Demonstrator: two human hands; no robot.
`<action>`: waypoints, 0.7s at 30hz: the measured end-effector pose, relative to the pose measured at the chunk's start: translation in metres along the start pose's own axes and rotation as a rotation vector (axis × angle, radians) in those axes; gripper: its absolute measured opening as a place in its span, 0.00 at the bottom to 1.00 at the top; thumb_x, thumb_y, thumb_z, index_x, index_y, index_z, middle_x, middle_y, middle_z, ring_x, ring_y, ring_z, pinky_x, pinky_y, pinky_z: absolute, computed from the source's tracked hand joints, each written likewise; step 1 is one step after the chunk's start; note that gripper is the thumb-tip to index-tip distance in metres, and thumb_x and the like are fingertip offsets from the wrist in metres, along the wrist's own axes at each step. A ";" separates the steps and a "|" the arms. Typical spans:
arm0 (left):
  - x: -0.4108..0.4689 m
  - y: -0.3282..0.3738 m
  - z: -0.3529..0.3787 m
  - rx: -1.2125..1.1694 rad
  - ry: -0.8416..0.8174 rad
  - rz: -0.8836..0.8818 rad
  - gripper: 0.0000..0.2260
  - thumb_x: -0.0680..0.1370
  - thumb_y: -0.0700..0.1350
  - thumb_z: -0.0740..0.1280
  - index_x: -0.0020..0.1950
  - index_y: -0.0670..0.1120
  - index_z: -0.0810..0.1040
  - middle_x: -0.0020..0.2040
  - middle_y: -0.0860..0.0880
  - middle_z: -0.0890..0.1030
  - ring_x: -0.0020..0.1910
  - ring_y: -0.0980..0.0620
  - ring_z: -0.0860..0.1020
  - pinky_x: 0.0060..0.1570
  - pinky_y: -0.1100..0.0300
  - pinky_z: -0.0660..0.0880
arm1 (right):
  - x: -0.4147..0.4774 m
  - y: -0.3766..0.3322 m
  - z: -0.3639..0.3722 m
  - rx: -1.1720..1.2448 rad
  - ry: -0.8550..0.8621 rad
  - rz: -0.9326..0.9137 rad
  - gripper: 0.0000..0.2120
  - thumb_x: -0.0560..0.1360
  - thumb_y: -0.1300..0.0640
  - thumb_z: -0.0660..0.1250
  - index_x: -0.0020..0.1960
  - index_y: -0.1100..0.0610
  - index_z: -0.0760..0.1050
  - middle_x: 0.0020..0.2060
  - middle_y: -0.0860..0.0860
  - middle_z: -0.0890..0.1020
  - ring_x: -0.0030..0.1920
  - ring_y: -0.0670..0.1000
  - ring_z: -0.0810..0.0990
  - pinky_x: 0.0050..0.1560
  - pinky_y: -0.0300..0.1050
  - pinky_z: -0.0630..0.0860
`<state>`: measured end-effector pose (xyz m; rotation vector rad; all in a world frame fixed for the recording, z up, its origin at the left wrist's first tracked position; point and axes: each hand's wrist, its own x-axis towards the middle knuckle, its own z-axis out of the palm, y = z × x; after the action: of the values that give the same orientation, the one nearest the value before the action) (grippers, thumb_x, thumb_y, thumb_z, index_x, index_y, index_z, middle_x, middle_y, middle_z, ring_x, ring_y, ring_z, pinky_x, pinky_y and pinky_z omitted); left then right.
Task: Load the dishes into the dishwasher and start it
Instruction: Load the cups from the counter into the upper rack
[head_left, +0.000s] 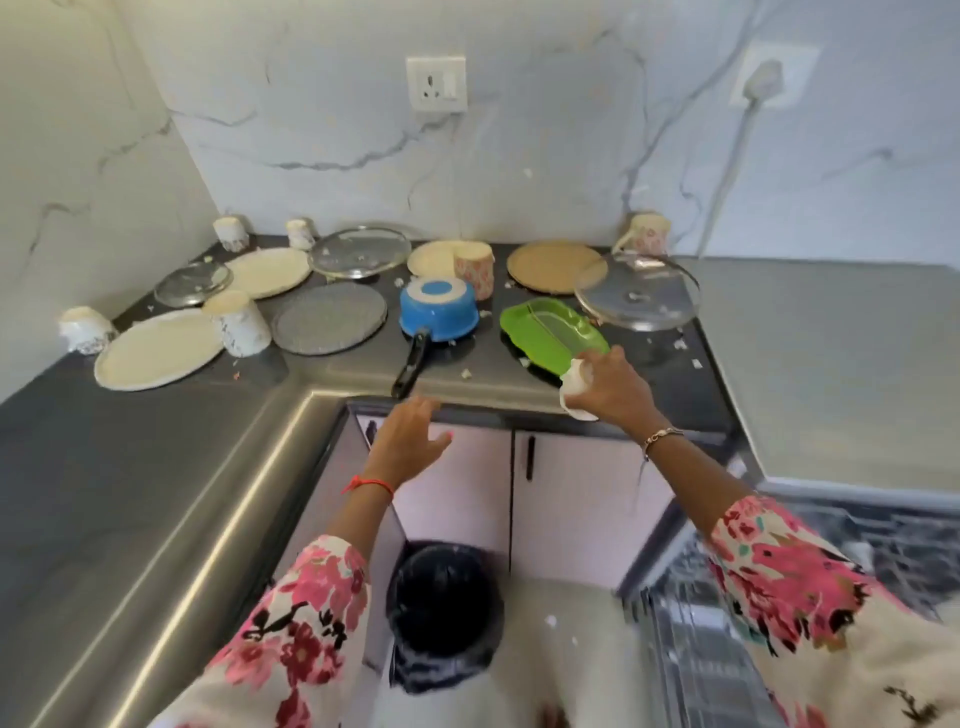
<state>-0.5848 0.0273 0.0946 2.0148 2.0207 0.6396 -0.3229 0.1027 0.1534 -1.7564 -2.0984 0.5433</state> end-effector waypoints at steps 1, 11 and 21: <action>-0.026 0.008 0.013 0.005 -0.034 0.005 0.23 0.74 0.45 0.68 0.65 0.37 0.71 0.64 0.39 0.74 0.66 0.42 0.70 0.67 0.53 0.63 | -0.030 0.008 0.003 0.007 -0.009 0.036 0.28 0.66 0.53 0.72 0.65 0.56 0.69 0.60 0.59 0.69 0.57 0.61 0.75 0.57 0.50 0.72; -0.248 0.114 0.131 -0.100 -0.302 -0.054 0.23 0.75 0.47 0.67 0.66 0.38 0.69 0.66 0.40 0.72 0.66 0.43 0.68 0.67 0.57 0.60 | -0.287 0.130 0.045 0.035 -0.087 0.190 0.23 0.68 0.52 0.70 0.62 0.55 0.72 0.54 0.59 0.75 0.54 0.61 0.77 0.53 0.49 0.74; -0.387 0.289 0.243 -0.200 -0.439 -0.009 0.22 0.75 0.47 0.67 0.66 0.39 0.71 0.65 0.41 0.73 0.66 0.45 0.69 0.67 0.57 0.62 | -0.461 0.290 0.008 0.024 -0.199 0.281 0.28 0.67 0.56 0.71 0.65 0.56 0.69 0.60 0.57 0.71 0.60 0.58 0.72 0.53 0.47 0.72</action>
<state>-0.2032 -0.3284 -0.0484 1.8333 1.6402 0.3406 -0.0021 -0.3068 -0.0088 -2.0734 -1.9688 0.8479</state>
